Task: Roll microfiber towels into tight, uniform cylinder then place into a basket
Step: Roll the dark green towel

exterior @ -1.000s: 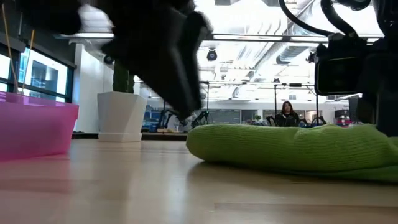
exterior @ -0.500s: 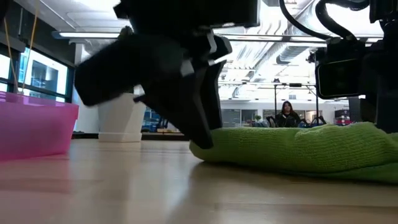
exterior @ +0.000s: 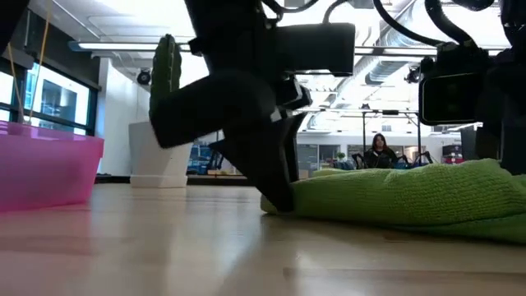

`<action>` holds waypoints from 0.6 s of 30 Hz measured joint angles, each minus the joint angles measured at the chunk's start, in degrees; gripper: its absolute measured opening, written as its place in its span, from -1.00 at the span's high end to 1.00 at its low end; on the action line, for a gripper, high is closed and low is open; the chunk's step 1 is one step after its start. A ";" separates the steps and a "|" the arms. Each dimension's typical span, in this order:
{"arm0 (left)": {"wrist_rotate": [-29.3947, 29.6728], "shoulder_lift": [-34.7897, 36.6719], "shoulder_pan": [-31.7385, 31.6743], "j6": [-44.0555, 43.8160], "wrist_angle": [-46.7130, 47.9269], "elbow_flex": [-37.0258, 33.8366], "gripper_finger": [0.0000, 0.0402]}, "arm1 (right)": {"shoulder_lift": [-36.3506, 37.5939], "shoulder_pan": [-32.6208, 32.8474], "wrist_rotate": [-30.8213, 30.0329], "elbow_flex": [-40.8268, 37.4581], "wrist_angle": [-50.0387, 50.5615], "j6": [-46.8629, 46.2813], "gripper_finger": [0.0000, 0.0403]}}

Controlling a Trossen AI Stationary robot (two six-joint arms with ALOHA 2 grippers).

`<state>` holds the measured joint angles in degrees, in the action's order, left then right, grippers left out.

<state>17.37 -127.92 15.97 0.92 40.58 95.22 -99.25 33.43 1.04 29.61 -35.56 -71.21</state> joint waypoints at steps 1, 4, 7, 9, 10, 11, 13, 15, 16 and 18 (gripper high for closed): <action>-1.99 -0.02 -0.29 -0.53 -0.03 0.02 0.56 | 0.00 0.00 0.00 0.00 -0.01 0.71 0.98; -6.45 -0.02 -0.60 -2.48 0.07 0.10 0.83 | -0.01 0.00 0.05 0.00 -0.07 2.84 0.98; -11.06 0.04 -0.19 -6.86 0.20 0.18 0.95 | -0.01 0.00 1.24 -0.02 -0.26 6.30 0.94; -16.09 0.13 0.21 -11.03 0.85 0.24 0.92 | -0.07 0.00 1.66 -0.04 -0.46 9.16 0.87; -18.52 0.15 0.48 -13.10 1.21 0.24 0.91 | -0.10 -0.02 1.91 -0.06 -0.51 11.15 0.82; -20.89 0.15 0.78 -15.14 1.49 0.24 0.90 | -0.11 -0.04 2.08 -0.08 -0.51 13.28 0.75; -24.94 0.12 1.44 -18.75 1.60 0.24 0.91 | -0.20 -0.04 2.11 -0.12 -0.43 17.17 0.61; -28.99 0.02 1.85 -21.12 1.55 0.20 0.94 | -0.23 -0.25 2.17 -0.15 -0.61 21.39 0.45; -31.32 -0.03 1.91 -21.76 1.58 0.15 0.95 | -0.23 -0.46 2.49 -0.15 -0.93 23.94 0.37; -35.83 -0.17 1.92 -22.00 1.81 0.08 0.96 | -0.23 -1.05 4.53 -0.15 -1.39 29.51 0.23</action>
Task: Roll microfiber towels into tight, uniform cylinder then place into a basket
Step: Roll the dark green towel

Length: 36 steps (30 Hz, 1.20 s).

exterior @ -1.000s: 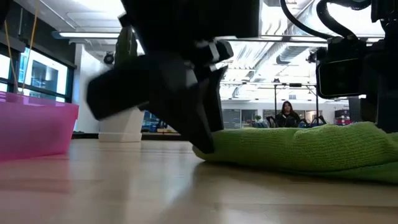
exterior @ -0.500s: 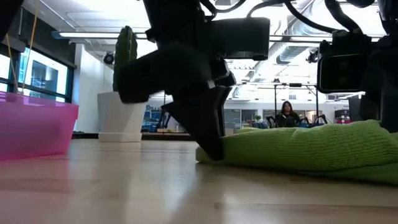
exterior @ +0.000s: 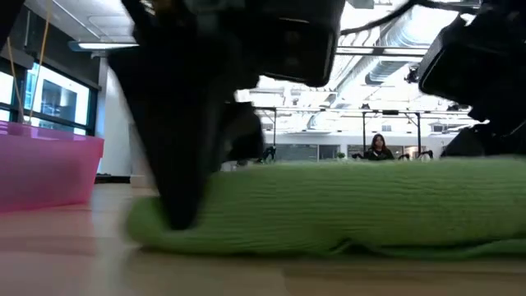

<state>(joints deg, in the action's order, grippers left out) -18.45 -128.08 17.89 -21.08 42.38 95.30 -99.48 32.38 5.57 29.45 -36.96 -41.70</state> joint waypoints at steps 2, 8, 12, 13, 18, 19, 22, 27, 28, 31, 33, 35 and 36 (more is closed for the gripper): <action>-3.79 -0.14 0.02 0.00 0.35 -0.12 0.96 | 0.44 -0.67 2.29 0.00 0.36 5.10 0.12; -10.23 -0.23 -1.57 0.05 0.33 -0.16 0.97 | 5.60 -0.09 3.68 -0.02 -0.27 19.16 0.02; -10.17 -0.23 -3.41 -0.93 0.08 -0.16 0.97 | 10.00 4.48 -2.77 0.02 -0.55 31.36 0.07; -10.12 -0.23 -3.93 -1.24 -0.15 -0.16 0.97 | 10.82 5.94 -5.33 0.02 -0.54 33.64 0.10; -10.04 -0.23 -6.79 -2.61 -0.38 -0.16 0.97 | 11.96 13.07 -17.22 1.72 0.83 37.11 0.22; -10.04 -0.23 -7.37 -2.86 -0.38 -0.16 0.97 | 11.47 14.25 -19.21 2.74 1.65 37.76 0.24; -10.03 -0.23 -9.25 -4.74 -0.54 -0.16 0.97 | 9.28 17.03 -25.18 6.52 7.21 39.36 0.27; -11.31 -0.23 -11.79 -5.36 -0.38 -0.14 0.97 | 5.30 18.42 -34.70 13.79 25.41 36.65 0.28; -12.23 -0.23 -12.15 -5.58 -0.34 -0.14 0.97 | 4.91 18.41 -35.58 15.07 29.31 35.40 0.28; -13.18 -0.23 -12.78 -5.83 -0.34 -0.12 0.97 | 4.27 18.11 -37.40 18.61 37.88 30.95 0.28; -13.68 -0.23 -13.00 -6.32 -0.31 -0.12 0.97 | 4.22 17.93 -37.83 20.04 41.99 29.76 0.28; -15.07 -0.23 -13.18 -6.85 -0.34 -0.12 0.97 | 4.20 17.86 -37.90 20.72 44.30 29.62 0.27; -16.04 -0.23 -13.35 -6.84 -0.42 -0.12 0.97 | 4.20 17.86 -38.04 20.76 45.19 29.01 0.26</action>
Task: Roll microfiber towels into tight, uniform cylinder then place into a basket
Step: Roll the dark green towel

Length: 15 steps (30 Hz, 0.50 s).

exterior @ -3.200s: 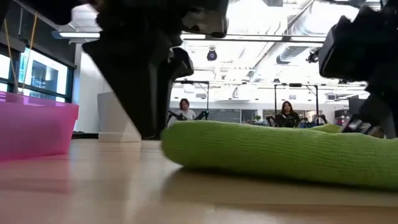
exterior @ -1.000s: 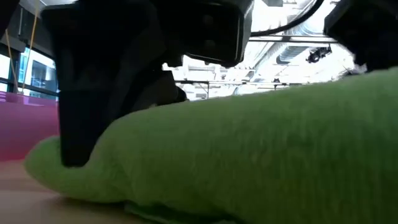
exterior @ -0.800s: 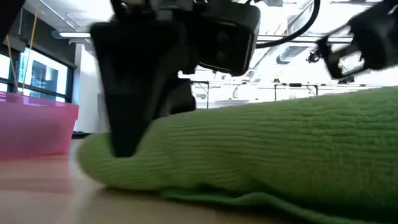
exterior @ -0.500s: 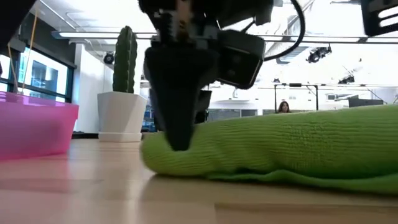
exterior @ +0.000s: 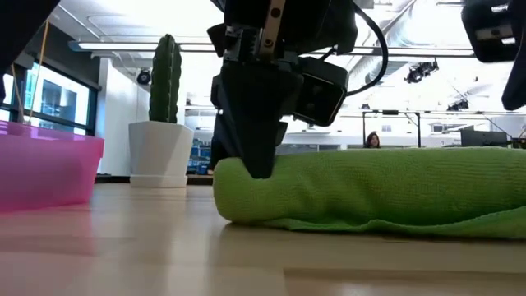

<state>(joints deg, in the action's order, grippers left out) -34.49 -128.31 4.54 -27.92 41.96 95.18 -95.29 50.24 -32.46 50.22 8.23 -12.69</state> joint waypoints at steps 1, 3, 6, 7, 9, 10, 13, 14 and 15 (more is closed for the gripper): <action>-0.63 0.03 -0.05 -0.02 -0.04 0.00 0.97 | -0.01 -0.01 -0.13 -0.12 0.58 -0.88 0.24; -0.64 0.04 -0.05 -0.02 -0.18 0.00 0.97 | -0.02 -0.28 -0.37 -0.76 0.59 -3.42 0.18; -0.64 0.04 -0.09 -0.02 -0.26 0.00 0.97 | -0.02 -0.77 -0.48 -1.72 0.48 -6.70 0.09; -0.64 0.04 -0.09 -0.02 -0.35 0.00 0.97 | -0.02 -1.00 -0.53 -2.06 0.19 -6.94 0.05; -0.64 0.04 -0.09 -0.02 -0.39 0.00 0.97 | -0.02 -1.45 -0.53 -2.67 -0.29 -7.53 0.00; -0.67 0.04 -0.08 -0.02 -0.41 0.00 0.97 | -0.02 -1.72 -0.53 -2.99 -0.45 -7.94 -0.03; -0.84 0.04 -0.09 -0.02 -0.49 0.02 0.97 | -0.02 -2.72 -0.19 -3.98 -0.90 -8.38 -0.07; -0.84 0.04 -0.11 -0.02 -0.49 0.02 0.97 | -0.02 -3.08 0.33 -4.35 -1.68 -8.46 -0.08; -0.88 0.06 -0.14 -0.02 -0.51 0.02 0.97 | -0.04 -3.45 1.04 -4.73 -2.64 -8.46 -0.08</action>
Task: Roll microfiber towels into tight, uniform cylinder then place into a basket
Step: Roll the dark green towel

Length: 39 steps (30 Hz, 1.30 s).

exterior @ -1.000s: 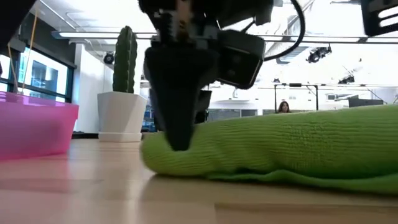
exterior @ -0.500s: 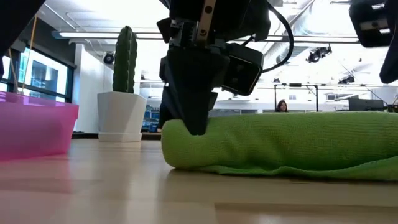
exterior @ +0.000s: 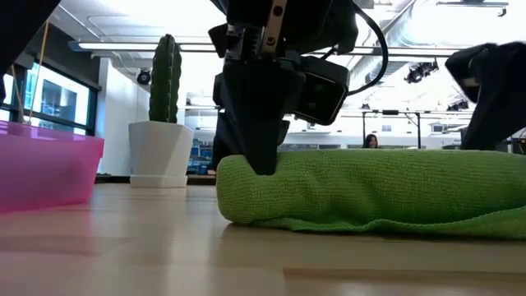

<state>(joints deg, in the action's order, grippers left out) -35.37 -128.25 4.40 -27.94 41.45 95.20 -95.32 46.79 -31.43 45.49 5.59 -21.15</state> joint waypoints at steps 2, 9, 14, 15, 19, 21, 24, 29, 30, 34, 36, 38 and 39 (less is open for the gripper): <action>-0.28 0.00 -0.06 -0.26 -0.17 0.00 0.97 | 0.02 -0.51 0.95 -0.92 -2.44 -0.03 -0.07; -2.79 0.05 -0.95 -0.55 -0.92 0.02 0.97 | -0.01 -0.61 2.15 -2.40 -6.22 -1.33 0.01; -3.02 0.05 -1.70 -0.59 -0.94 0.02 0.97 | -0.01 -0.14 1.29 -2.40 -6.31 -1.04 0.03; -3.36 0.05 -1.78 -0.59 -0.96 0.02 0.97 | -0.01 -0.14 0.95 -2.40 -5.80 -1.02 0.03; -6.54 0.05 -1.85 -0.57 -1.20 0.02 0.97 | -2.05 -0.68 0.60 -2.40 -5.90 -1.05 0.03; -6.68 0.07 -1.81 -0.57 -1.33 0.04 0.97 | -3.98 -1.05 1.13 -2.40 -6.73 -1.39 0.03; -6.65 0.07 -1.81 -0.52 -1.42 0.04 0.97 | -6.57 -1.35 0.84 -2.38 -7.25 -2.71 0.04; -5.83 0.09 -1.77 -0.15 -1.37 0.04 0.97 | -7.65 -1.41 -0.33 -2.20 -7.70 -5.87 0.06; -5.14 0.09 -1.72 0.25 -1.39 0.04 0.96 | -7.59 -1.41 -0.19 -2.20 -7.64 -5.91 0.09; 1.01 0.09 -1.03 2.39 -1.38 0.04 0.84 | -7.57 -1.36 0.66 -2.22 -7.48 -6.05 0.31; 3.52 0.09 -0.55 4.79 -1.28 0.04 0.75 | -7.52 -1.36 1.80 -2.22 -7.40 -6.05 0.46; 6.07 0.09 0.02 7.37 -1.05 0.04 0.65 | -7.52 -1.38 1.91 -2.22 -7.33 -7.00 0.61; 7.28 0.09 0.34 8.57 -0.87 0.04 0.61 | -7.52 -1.38 1.91 -2.22 -7.29 -7.16 0.68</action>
<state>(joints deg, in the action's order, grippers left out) -28.08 -128.16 4.74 -19.37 40.58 95.24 -102.85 45.41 -29.52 43.27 -1.70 -28.31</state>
